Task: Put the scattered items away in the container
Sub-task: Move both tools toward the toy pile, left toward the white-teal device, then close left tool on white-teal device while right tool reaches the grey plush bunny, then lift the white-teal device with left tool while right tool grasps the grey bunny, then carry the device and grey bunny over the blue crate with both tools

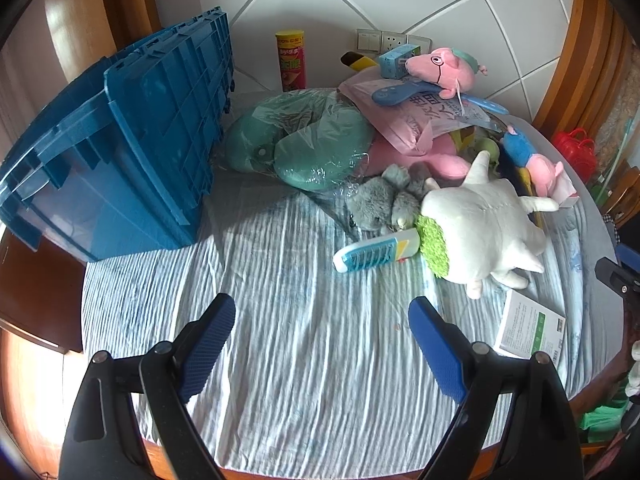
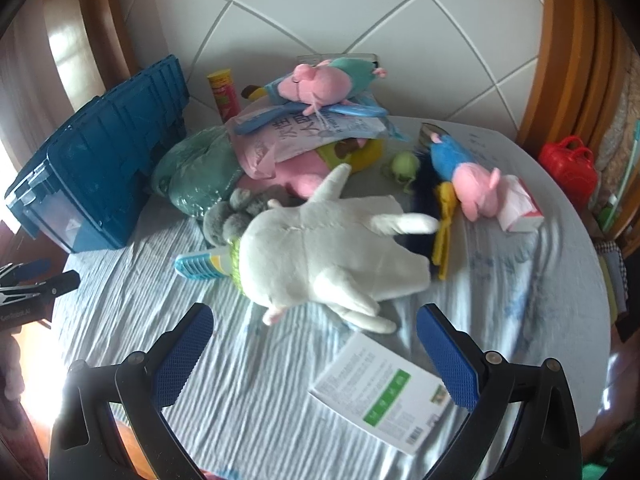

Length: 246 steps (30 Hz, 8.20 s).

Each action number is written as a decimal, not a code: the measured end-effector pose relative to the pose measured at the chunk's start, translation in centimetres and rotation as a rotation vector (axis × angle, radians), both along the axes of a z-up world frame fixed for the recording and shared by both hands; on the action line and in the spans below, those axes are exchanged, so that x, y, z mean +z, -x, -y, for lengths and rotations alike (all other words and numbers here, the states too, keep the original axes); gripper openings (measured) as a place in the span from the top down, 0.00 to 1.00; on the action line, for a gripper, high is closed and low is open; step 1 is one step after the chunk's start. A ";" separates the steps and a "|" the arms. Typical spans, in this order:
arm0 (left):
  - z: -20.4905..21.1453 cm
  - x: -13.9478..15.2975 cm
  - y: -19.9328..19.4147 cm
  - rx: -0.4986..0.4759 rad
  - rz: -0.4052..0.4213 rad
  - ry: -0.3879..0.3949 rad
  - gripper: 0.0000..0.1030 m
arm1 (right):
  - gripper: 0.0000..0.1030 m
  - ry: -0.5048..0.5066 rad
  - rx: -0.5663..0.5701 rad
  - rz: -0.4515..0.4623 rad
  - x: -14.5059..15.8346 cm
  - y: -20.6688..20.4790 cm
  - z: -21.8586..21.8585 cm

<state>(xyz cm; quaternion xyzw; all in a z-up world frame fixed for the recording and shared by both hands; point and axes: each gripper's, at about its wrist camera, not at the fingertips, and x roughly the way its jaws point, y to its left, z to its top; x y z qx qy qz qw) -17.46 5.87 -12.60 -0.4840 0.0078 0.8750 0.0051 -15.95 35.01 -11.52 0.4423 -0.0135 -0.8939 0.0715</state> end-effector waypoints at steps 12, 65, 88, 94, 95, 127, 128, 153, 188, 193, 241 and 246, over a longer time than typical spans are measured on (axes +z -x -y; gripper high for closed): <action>-0.7 -3.2 5.7 0.102 0.074 -0.024 0.13 | 0.17 -0.003 0.223 0.053 -1.9 8.3 1.9; -3.7 -16.0 13.1 0.754 0.133 -0.268 0.81 | 0.56 -0.163 0.959 0.283 -18.5 27.0 13.8; -0.9 -12.7 10.2 0.562 0.124 -0.095 0.19 | 0.18 -0.050 0.831 0.236 -13.8 26.4 10.9; -0.9 -12.0 11.3 0.403 0.101 -0.084 0.19 | 0.38 -0.026 0.739 0.233 -13.1 24.8 9.3; -1.1 -12.0 11.7 0.367 0.095 -0.078 0.19 | 0.38 -0.017 0.723 0.231 -13.0 24.6 9.1; -6.9 -15.5 12.6 -0.031 0.148 -0.123 0.63 | 0.38 0.000 0.483 0.220 -12.0 20.8 6.1; -7.3 -15.7 12.3 -0.052 0.160 -0.127 0.64 | 0.38 0.002 0.483 0.220 -12.0 20.6 5.8; 1.0 -11.0 8.9 0.174 0.029 -0.165 0.76 | 0.50 0.014 0.574 0.175 -12.6 20.1 11.9; 4.5 -19.0 16.0 0.236 0.111 -0.153 0.76 | 0.29 -0.225 0.439 0.246 -19.1 25.5 17.6; 3.7 -15.9 13.9 0.216 0.083 -0.136 0.76 | 0.41 -0.150 0.453 0.236 -17.2 24.1 16.2; -3.2 5.2 -13.7 0.105 -0.172 -0.030 0.76 | 0.52 0.070 0.357 -0.121 4.5 -5.0 5.2; -1.2 6.0 -14.4 0.088 -0.179 -0.016 0.76 | 0.52 0.071 0.362 -0.157 5.9 -6.3 7.3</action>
